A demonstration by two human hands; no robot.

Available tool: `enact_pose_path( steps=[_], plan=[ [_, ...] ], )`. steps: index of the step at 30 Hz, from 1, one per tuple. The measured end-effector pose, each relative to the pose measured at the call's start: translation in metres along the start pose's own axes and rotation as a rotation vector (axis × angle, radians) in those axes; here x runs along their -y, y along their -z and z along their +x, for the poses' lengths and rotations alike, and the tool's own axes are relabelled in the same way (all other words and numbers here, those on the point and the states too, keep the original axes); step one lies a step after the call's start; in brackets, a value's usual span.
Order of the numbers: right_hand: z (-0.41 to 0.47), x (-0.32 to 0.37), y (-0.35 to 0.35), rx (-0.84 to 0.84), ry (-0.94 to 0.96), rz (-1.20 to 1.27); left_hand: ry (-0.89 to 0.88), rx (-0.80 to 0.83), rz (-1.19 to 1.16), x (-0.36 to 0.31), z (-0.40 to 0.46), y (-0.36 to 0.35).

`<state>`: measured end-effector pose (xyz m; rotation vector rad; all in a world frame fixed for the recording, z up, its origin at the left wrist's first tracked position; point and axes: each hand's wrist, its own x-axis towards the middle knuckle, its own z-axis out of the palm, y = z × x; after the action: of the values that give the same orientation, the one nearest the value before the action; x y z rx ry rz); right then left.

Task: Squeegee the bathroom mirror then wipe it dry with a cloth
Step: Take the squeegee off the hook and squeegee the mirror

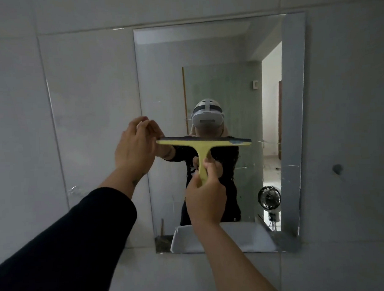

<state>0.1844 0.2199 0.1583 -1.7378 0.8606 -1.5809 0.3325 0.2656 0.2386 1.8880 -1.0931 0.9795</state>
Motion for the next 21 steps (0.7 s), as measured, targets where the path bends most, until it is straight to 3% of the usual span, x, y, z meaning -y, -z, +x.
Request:
enact_pose_path(
  steps=[3,7,13,17,21],
  plan=[
    [-0.001,-0.002,-0.002,0.028,0.041,-0.055,0.02,0.01,-0.02,-0.003,0.001,-0.002],
    [0.0,-0.009,0.009,0.205,0.249,-0.32,0.004,0.015,-0.035,-0.007,-0.004,-0.009],
    [0.035,-0.008,0.047,0.339,0.505,-0.65,0.038,0.037,-0.029,-0.016,-0.016,-0.018],
    [0.055,-0.013,0.073,0.346,0.612,-0.816,0.05,0.073,-0.019,-0.025,-0.026,-0.025],
    [0.067,-0.025,0.099,0.308,0.604,-0.848,0.072,0.129,0.025,-0.032,-0.031,-0.032]
  ],
)
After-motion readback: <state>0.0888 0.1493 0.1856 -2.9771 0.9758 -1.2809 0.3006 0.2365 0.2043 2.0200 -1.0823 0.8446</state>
